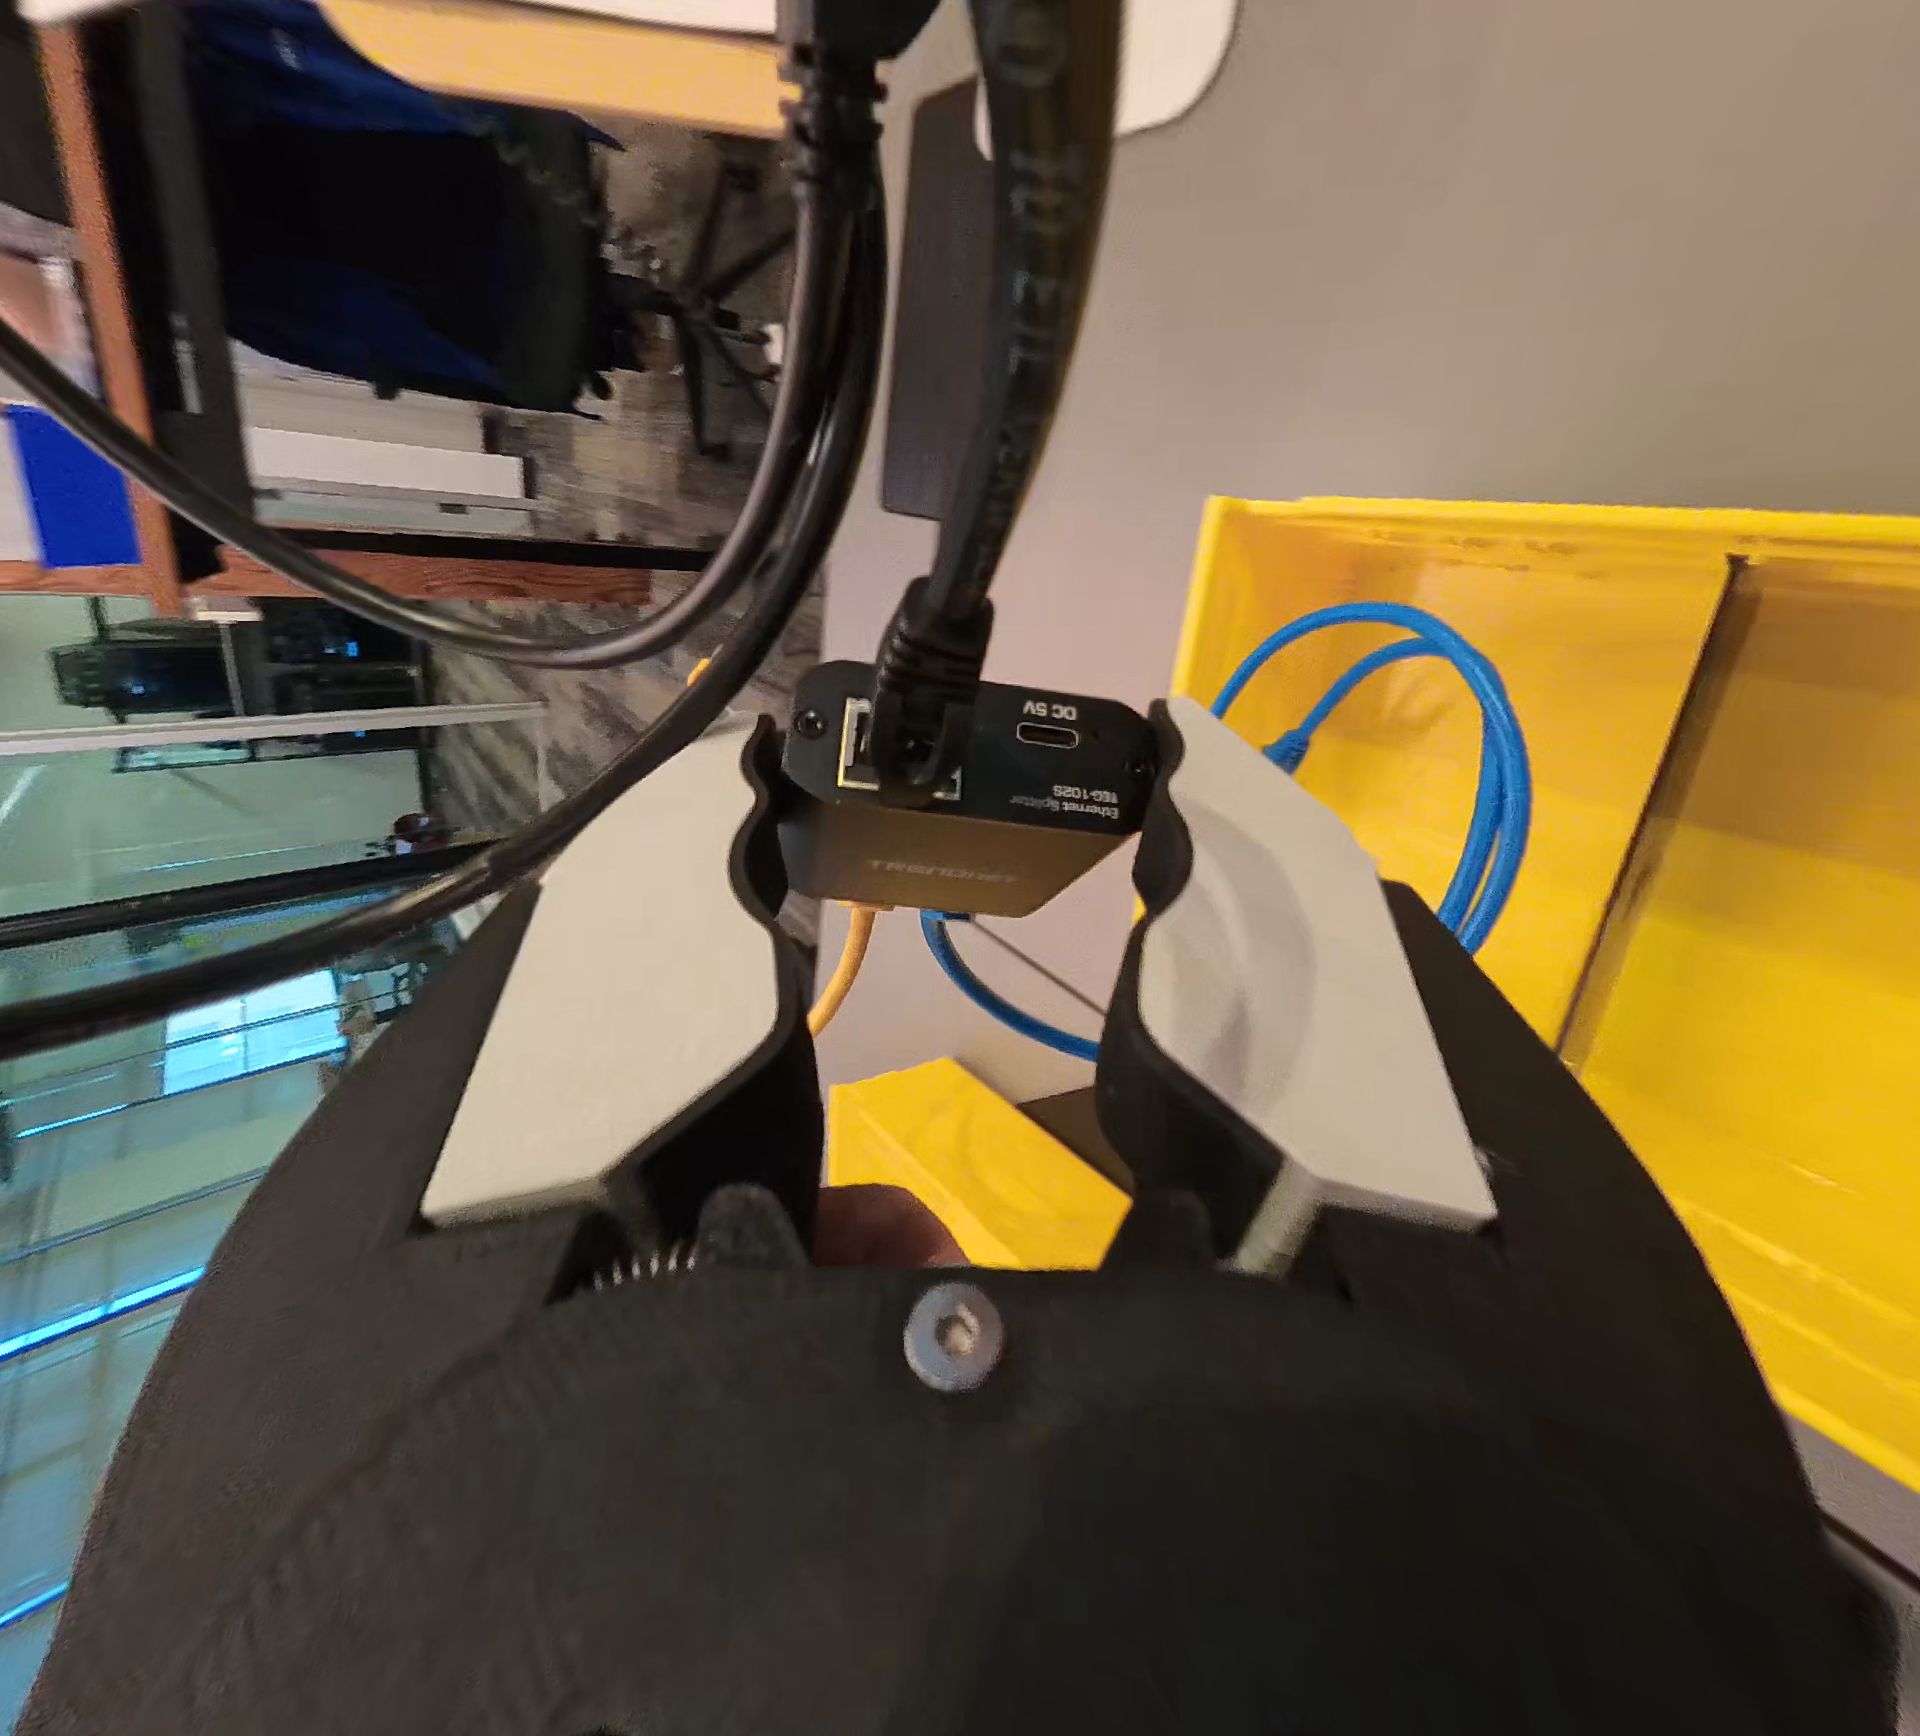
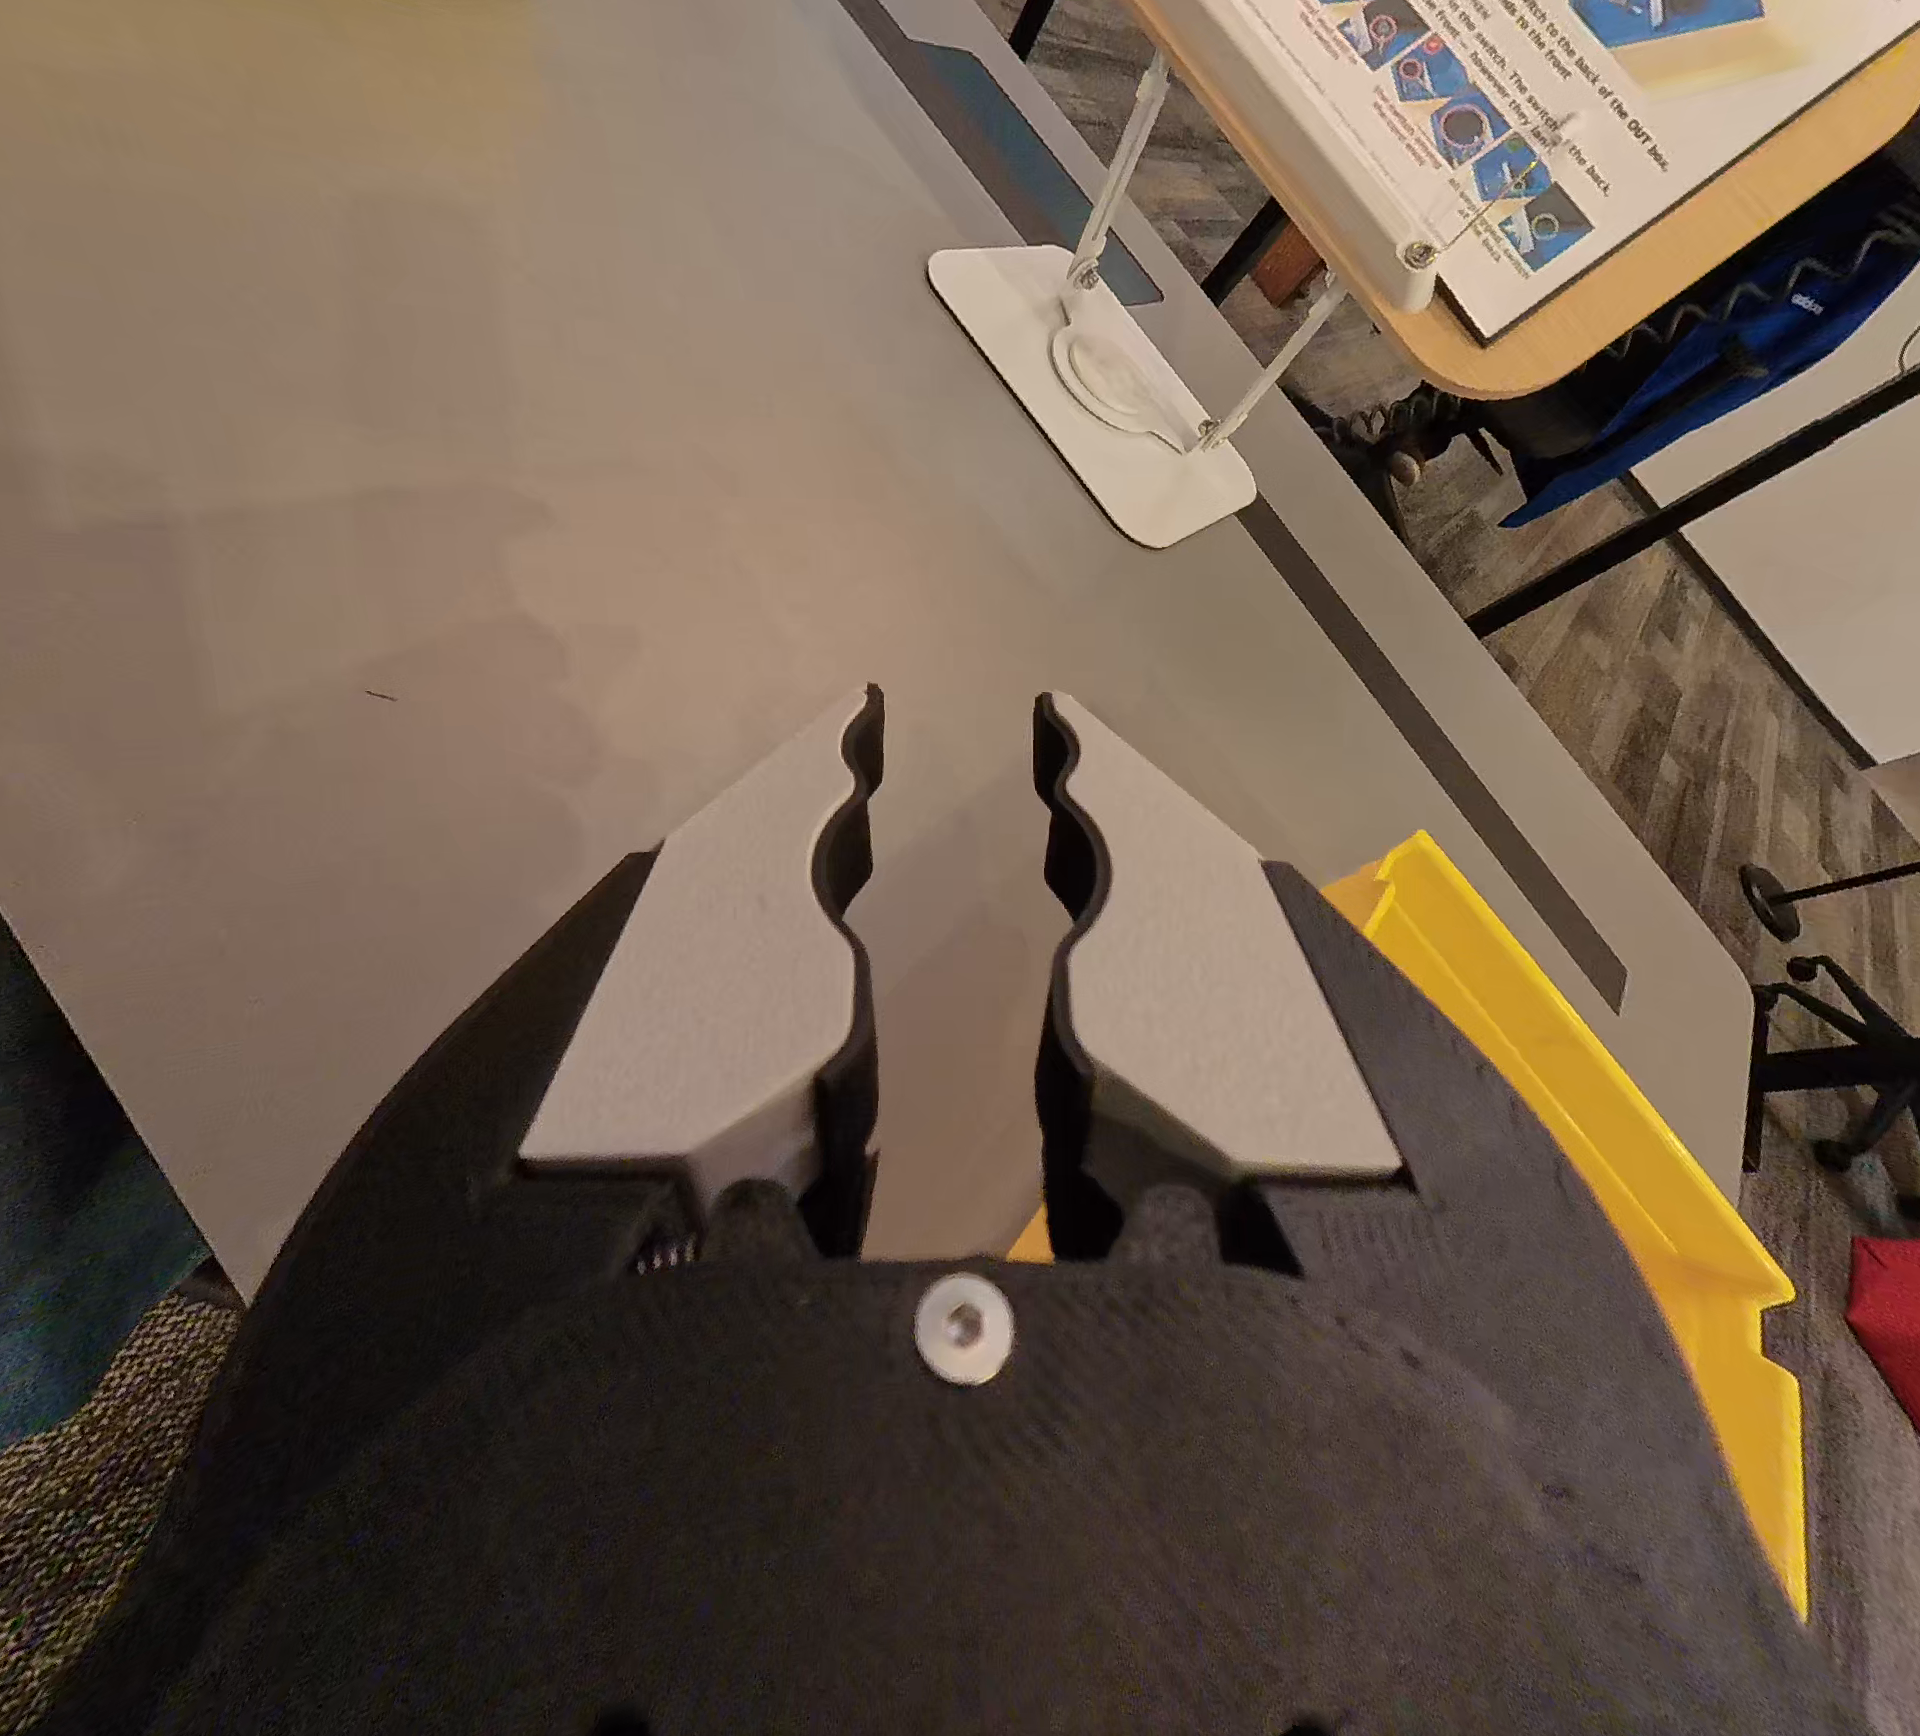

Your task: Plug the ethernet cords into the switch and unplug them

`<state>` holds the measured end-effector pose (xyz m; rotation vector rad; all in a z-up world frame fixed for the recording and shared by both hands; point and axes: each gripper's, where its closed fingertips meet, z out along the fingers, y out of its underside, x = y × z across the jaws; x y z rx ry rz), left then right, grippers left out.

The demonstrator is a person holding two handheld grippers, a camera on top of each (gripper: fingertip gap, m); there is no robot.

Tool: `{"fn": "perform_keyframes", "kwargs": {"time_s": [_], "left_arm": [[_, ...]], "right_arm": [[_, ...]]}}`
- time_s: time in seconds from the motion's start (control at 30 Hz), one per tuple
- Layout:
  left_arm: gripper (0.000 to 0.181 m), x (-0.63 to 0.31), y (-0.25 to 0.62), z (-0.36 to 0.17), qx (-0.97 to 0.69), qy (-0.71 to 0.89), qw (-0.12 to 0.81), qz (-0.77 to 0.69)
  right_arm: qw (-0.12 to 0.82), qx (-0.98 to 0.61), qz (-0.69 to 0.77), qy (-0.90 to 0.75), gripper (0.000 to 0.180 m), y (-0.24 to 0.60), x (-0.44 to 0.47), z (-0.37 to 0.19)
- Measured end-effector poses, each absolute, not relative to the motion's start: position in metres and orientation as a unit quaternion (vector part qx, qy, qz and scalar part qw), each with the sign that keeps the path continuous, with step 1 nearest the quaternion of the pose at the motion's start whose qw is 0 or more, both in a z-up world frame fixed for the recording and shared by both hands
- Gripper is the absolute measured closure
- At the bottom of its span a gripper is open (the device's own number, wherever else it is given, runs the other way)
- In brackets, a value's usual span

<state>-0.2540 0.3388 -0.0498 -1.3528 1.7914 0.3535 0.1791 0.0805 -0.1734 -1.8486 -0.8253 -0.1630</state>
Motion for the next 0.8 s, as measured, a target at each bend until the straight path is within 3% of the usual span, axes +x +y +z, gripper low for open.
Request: {"fn": "perform_keyframes", "kwargs": {"time_s": [0.2, 0.37, 0.53, 0.8], "left_arm": [[0.115, -0.237, 0.328, 0.038, -0.519, 0.7, 0.46, 0.172], [0.115, -0.179, 0.298, 0.059, -0.486, 0.739, 0.436, 0.167], [0.116, -0.099, 0.27, 0.03, -0.458, 0.789, 0.39, 0.121], [0.115, 0.006, 0.216, -0.067, -0.484, 0.83, 0.278, 0.013]], "right_arm": [[0.539, -0.765, -0.062, -0.347, 0.153, 0.08, 0.172, -0.168], [0.555, -0.753, -0.05, -0.351, 0.154, 0.078, 0.162, -0.16], [0.569, -0.732, -0.038, -0.374, 0.153, 0.071, 0.142, -0.153], [0.583, -0.701, -0.012, -0.411, 0.151, 0.05, 0.115, -0.141]]}}
